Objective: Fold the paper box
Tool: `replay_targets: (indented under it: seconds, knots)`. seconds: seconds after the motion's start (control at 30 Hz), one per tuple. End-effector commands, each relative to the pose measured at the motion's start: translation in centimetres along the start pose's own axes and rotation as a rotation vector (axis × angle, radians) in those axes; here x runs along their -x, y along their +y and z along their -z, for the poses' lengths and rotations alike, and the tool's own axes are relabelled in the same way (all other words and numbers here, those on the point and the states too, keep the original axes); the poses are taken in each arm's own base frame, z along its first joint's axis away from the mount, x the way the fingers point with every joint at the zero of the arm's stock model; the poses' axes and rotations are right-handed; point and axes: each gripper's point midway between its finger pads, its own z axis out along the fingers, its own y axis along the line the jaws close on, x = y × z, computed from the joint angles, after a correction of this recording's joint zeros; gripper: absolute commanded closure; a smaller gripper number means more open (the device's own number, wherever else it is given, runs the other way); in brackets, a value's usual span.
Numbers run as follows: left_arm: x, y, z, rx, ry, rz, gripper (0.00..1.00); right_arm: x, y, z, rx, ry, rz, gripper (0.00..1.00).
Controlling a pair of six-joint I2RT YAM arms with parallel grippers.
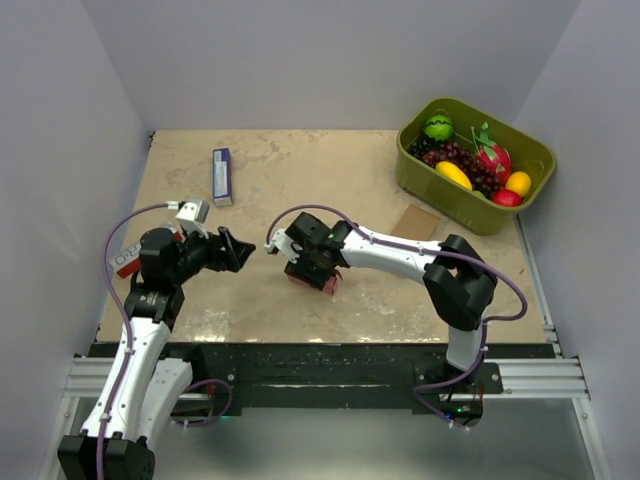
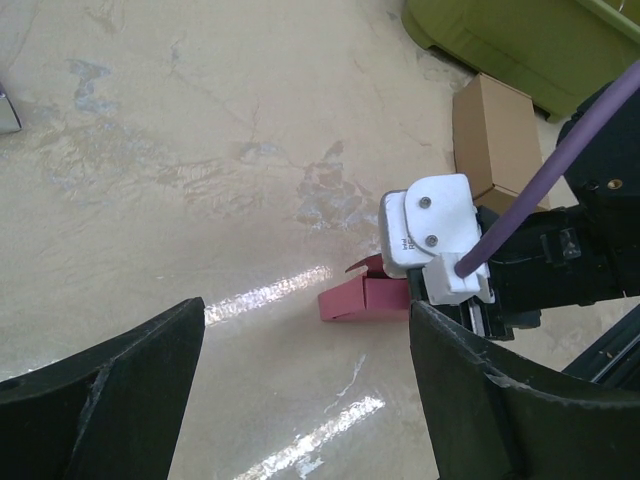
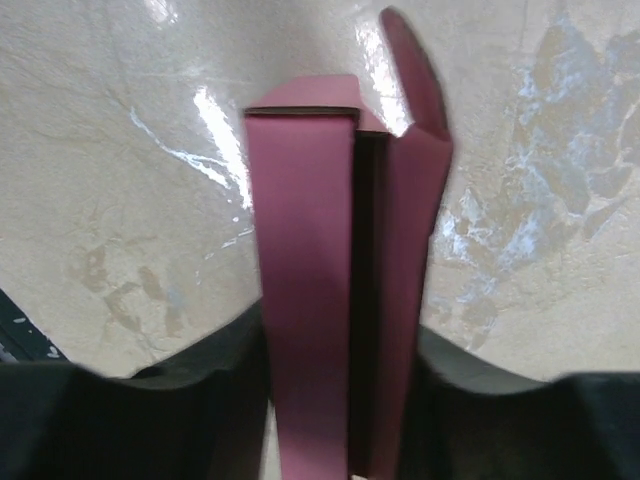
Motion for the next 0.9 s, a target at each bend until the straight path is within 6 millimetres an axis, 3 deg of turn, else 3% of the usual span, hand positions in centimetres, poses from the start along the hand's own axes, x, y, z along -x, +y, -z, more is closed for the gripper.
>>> replay_targets:
  seconds: [0.0,0.1,0.37,0.47,0.5,0.63,0.87]
  knots:
    - [0.4,0.0,0.0,-0.011,-0.014,-0.031,0.13,-0.6,-0.1,0.1,0.016,0.03,0.017,0.46]
    - [0.2,-0.1,-0.1,-0.02,-0.006,-0.028,0.13,0.1,-0.4,0.9,0.002,-0.003,0.011,0.34]
    - [-0.1,-0.1,-0.4,-0.031,0.008,-0.022,0.13,1.1,-1.8,2.5,-0.084,-0.066,-0.005,0.32]
    - [-0.1,-0.2,-0.4,-0.037,0.008,-0.021,0.14,1.4,-2.3,3.4,-0.119,-0.101,-0.011,0.44]
    - [-0.2,-0.3,-0.4,-0.042,0.008,-0.014,0.15,1.5,-2.2,3.5,-0.116,-0.109,-0.011,0.59]
    - [-0.2,-1.7,-0.3,-0.099,-0.02,0.004,0.18,1.3,-1.7,3.6,-0.088,-0.108,0.0,0.73]
    - [-0.8,-5.5,-0.5,-0.244,0.051,-0.121,0.18,1.7,1.3,6.1,0.069,-0.158,0.0,0.79]
